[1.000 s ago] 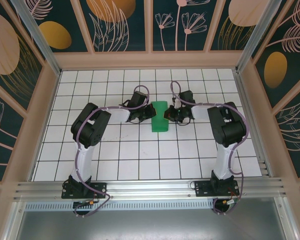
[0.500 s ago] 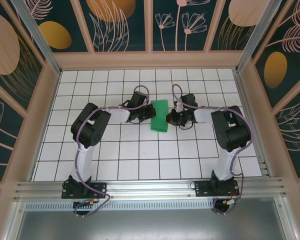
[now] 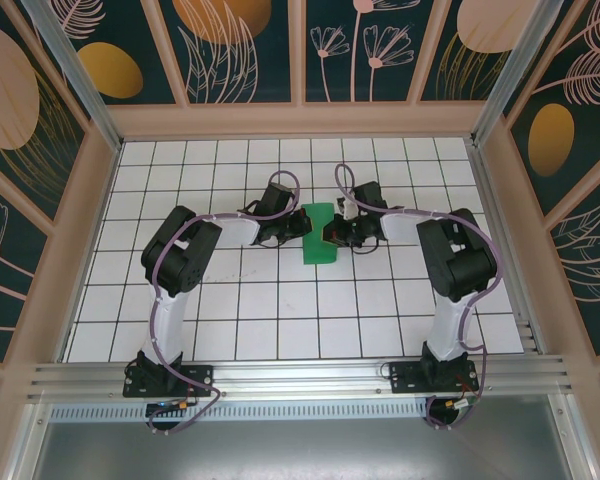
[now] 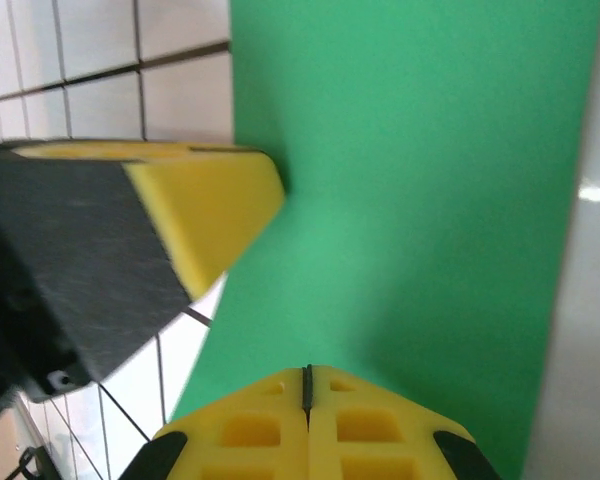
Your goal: Fold a paper plane with a square sheet of paper (pick it up from the middle)
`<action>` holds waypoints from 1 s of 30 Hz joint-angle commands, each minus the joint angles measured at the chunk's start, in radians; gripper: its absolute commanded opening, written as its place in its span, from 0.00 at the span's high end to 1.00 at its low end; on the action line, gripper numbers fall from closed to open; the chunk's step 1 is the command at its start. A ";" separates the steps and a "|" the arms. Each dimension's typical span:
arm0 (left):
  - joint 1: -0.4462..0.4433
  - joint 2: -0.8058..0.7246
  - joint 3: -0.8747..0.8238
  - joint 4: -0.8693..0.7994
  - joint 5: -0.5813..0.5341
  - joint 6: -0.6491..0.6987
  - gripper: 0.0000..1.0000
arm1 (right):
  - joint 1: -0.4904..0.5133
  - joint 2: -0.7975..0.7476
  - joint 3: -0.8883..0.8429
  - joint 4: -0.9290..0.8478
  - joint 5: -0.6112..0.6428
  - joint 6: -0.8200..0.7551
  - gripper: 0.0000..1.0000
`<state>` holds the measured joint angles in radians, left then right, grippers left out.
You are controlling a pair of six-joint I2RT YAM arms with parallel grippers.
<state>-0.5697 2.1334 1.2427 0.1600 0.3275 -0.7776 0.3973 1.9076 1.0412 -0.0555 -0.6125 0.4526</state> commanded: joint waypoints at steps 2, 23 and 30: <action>0.024 0.088 -0.069 -0.298 -0.177 0.043 1.00 | 0.004 0.004 -0.040 -0.054 -0.023 -0.042 0.98; 0.024 0.096 -0.066 -0.303 -0.199 0.058 1.00 | -0.041 -0.156 -0.267 -0.068 0.014 -0.042 0.98; 0.024 0.072 -0.051 -0.300 -0.184 0.093 1.00 | -0.040 -0.199 -0.149 0.032 0.036 0.010 0.98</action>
<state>-0.5755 2.1296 1.2476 0.1455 0.3046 -0.7395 0.3660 1.7473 0.8394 -0.0555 -0.6033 0.4335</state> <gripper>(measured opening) 0.065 0.052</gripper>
